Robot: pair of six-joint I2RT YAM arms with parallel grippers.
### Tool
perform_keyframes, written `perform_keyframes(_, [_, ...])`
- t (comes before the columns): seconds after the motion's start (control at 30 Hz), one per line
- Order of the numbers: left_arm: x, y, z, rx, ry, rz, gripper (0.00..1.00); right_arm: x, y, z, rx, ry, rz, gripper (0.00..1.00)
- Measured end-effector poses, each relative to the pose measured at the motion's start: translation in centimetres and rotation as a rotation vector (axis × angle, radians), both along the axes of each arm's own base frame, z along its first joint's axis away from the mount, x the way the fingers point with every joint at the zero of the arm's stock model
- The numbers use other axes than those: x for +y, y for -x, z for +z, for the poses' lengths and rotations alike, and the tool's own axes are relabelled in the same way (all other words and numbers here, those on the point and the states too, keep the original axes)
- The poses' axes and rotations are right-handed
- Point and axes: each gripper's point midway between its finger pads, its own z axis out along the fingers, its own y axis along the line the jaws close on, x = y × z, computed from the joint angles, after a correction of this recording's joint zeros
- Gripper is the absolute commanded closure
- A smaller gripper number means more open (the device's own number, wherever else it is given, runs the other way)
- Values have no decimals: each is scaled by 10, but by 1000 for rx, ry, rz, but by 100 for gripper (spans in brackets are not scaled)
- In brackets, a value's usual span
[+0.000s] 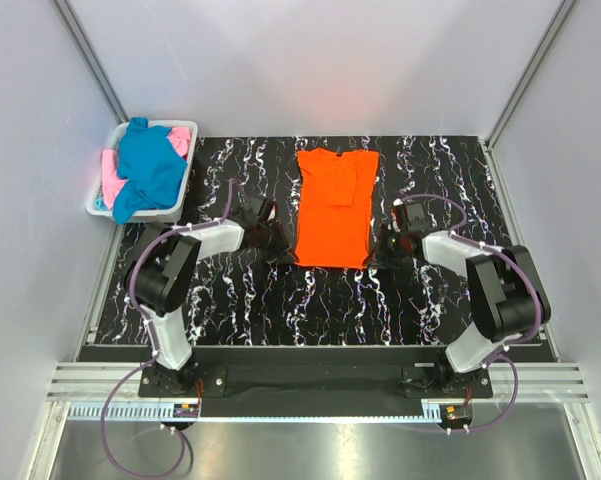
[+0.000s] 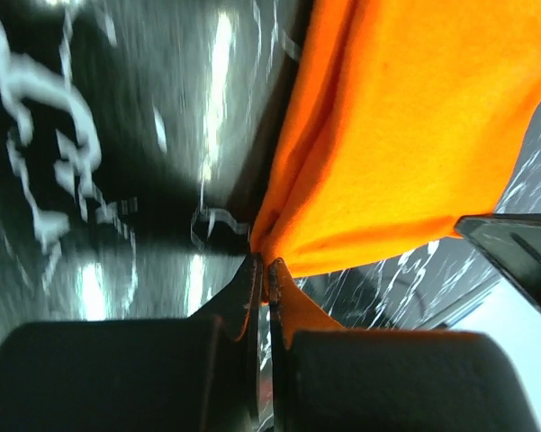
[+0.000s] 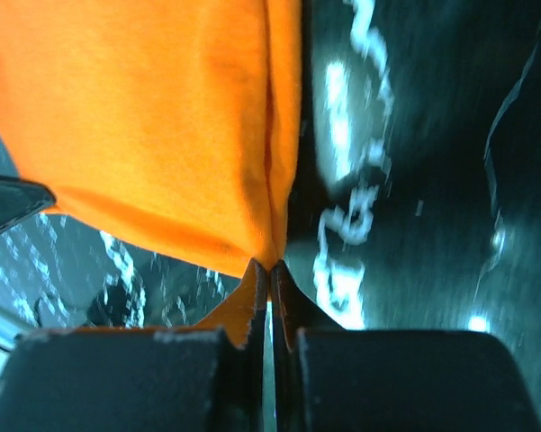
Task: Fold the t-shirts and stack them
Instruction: Fold the tshirt
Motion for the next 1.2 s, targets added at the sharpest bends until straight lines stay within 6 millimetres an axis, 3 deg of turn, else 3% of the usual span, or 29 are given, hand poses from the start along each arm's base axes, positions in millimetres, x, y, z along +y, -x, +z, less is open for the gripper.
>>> perform_keyframes(0.37, [7, 66, 6, -36, -99, -79, 100, 12, 65, 24, -6, -45, 44, 100])
perform_keyframes(0.63, [25, 121, 8, -67, -163, -90, 100, 20, 111, 35, 10, -69, 57, 100])
perform_keyframes(1.0, [36, 133, 49, -163, -155, -31, 100, 19, 138, 69, -39, -118, 31, 100])
perform_keyframes(1.2, [33, 121, 81, -207, -165, -14, 100, 16, 128, 96, -84, -94, 8, 100])
